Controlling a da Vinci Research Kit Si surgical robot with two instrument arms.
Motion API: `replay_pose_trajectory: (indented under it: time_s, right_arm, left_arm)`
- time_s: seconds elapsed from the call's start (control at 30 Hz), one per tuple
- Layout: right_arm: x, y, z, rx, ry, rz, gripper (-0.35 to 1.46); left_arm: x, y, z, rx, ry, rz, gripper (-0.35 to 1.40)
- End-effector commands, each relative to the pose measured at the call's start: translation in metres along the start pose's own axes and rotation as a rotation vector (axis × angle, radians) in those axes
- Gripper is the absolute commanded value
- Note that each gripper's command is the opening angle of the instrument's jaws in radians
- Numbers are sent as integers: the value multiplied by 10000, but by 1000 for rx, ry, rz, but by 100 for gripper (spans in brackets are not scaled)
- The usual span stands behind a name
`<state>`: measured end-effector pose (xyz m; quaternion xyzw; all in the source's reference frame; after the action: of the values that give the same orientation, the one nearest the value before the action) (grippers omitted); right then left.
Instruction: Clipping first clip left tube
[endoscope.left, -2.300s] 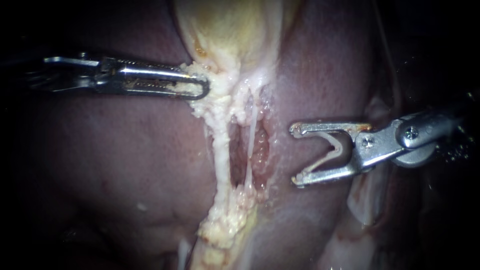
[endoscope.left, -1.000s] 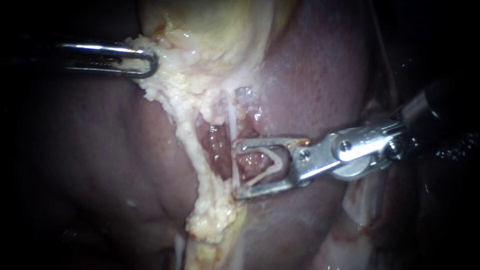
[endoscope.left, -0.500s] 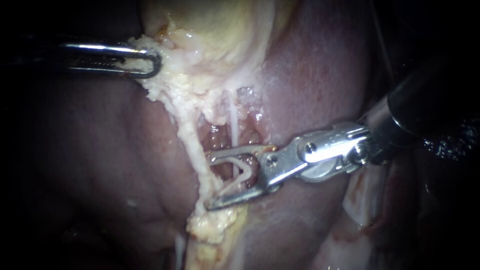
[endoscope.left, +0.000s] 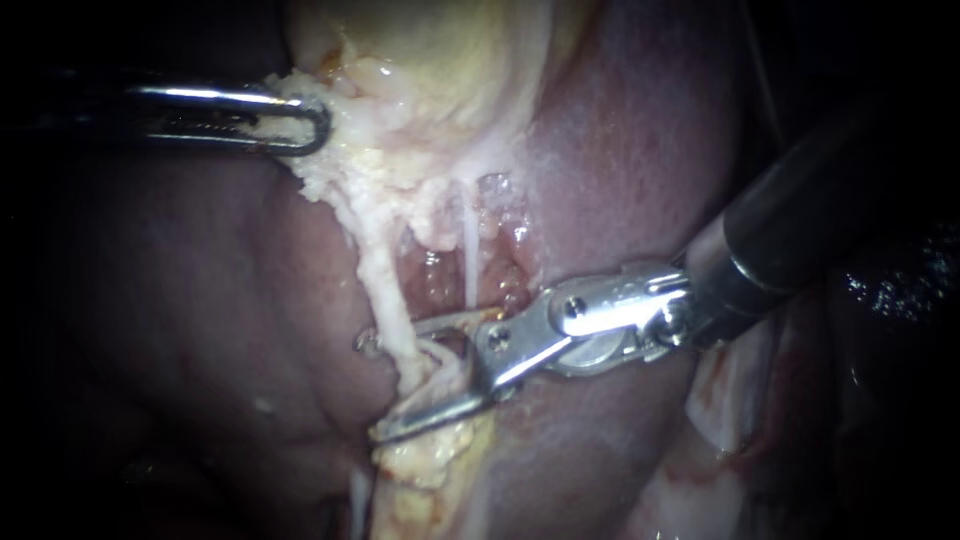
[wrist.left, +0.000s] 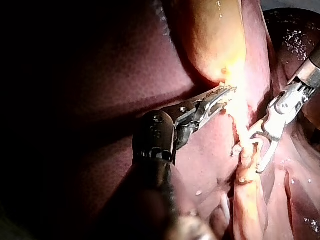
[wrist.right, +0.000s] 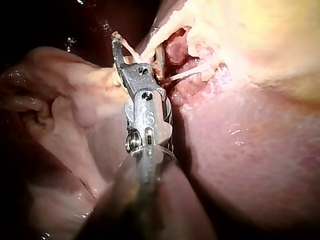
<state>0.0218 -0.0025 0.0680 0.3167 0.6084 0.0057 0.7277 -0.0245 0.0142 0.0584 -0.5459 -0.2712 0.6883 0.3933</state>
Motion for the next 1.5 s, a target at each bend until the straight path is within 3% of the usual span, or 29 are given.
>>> replay_pose_trajectory:
  time_s: [0.03, 0.47, 0.7, 1.0, 1.1, 1.5]
  right_arm:
    - [2, -2, 2, 6, 10, -2, 46]
    - [16, -34, 8, 63, 23, 29, 42]
    - [18, -33, 6, 64, 23, 78, 25]
    - [16, -33, 2, 60, 22, 172, -35]
    - [14, -30, -1, 60, 21, 220, -35]
    - [11, -29, -5, 63, 23, 225, -35]
  left_arm:
    - [0, 0, 0, 0, 0, 0, -35]
    - [-1, -1, -1, -1, 0, 1, -35]
    - [-1, -1, -1, -2, -1, 1, -35]
    - [-1, -2, -1, -1, 0, 1, -35]
    - [-1, -2, -1, -1, 0, 1, -35]
    - [-1, -2, 0, -1, 0, 1, -35]
